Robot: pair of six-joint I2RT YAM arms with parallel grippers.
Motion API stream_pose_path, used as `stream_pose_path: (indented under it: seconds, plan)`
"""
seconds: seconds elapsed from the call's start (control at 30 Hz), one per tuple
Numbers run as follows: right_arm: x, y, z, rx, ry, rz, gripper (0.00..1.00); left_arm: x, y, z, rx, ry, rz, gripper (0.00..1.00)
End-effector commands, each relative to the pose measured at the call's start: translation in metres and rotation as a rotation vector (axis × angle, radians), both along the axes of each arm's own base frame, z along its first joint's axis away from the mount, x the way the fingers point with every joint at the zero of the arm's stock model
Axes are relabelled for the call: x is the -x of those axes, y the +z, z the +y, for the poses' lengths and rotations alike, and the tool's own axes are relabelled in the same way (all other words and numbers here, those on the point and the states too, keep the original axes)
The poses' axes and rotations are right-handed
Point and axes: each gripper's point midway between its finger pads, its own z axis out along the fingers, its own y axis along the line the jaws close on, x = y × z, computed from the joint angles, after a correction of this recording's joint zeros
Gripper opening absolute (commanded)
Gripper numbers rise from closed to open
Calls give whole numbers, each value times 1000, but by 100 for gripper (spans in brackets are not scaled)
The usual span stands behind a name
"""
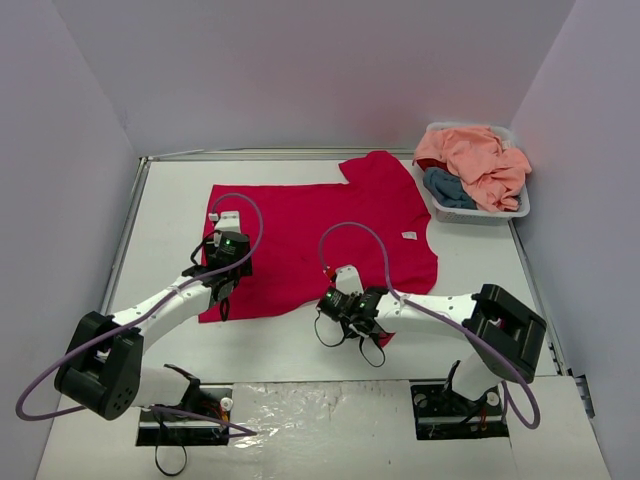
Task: Fold and stack the t-shirts
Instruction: Flatten out the tshirt
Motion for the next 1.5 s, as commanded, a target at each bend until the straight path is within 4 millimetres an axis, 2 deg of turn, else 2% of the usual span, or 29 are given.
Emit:
stream_pose_path:
  seconds: [0.0, 0.13, 0.23, 0.4, 0.5, 0.57, 0.7, 0.93, 1.0, 1.1, 1.13, 1.23, 1.27, 1.3, 1.37, 1.47]
  plan:
    - [2, 2, -15, 57, -39, -12, 17, -2, 10, -4, 21, -7, -36, 53]
    - [7, -1, -14, 64, -34, -5, 17, -2, 9, -3, 21, -5, -35, 53]
    - [9, 7, -5, 29, -18, -15, 16, -2, 9, -5, 22, -9, -34, 53]
    - [9, 35, 11, -64, -6, -46, 13, -2, 7, -5, 18, -11, -29, 53]
    - [4, 50, 14, -104, -14, -81, 3, -2, 8, -6, 17, -13, -30, 53]
    - [2, 55, 10, -97, -31, -95, 0, -2, 8, -7, 17, -15, -30, 53]
    - [-4, 53, 2, -58, -71, -119, 0, -2, 8, -7, 15, -14, -30, 53]
    - [-10, 31, -4, 34, -109, -124, 0, -2, 6, -8, 9, -16, -23, 53]
    - [-13, 31, -5, 44, -121, -137, 0, -2, 5, -9, 9, -15, -22, 53]
    - [-15, 30, -7, 55, -128, -151, 0, -7, 0, -13, 10, -14, -23, 52]
    - [-15, 30, -7, 56, -128, -152, 0, -9, -7, -13, -2, -11, -4, 51]
    - [-16, 31, -6, 54, -130, -154, 0, -13, -16, -16, -15, -12, 32, 32]
    - [-16, 31, -6, 53, -130, -155, 0, -13, -17, -18, -13, -15, 35, 16]
    - [-16, 31, -6, 52, -130, -155, 0, -14, -18, -20, -14, -17, 37, 11]
    - [-16, 32, -5, 49, -129, -155, 0, -14, -22, -21, -17, -18, 48, 3]
    - [-16, 34, -6, 43, -133, -160, 0, -13, -30, -21, -28, -17, 78, 2]
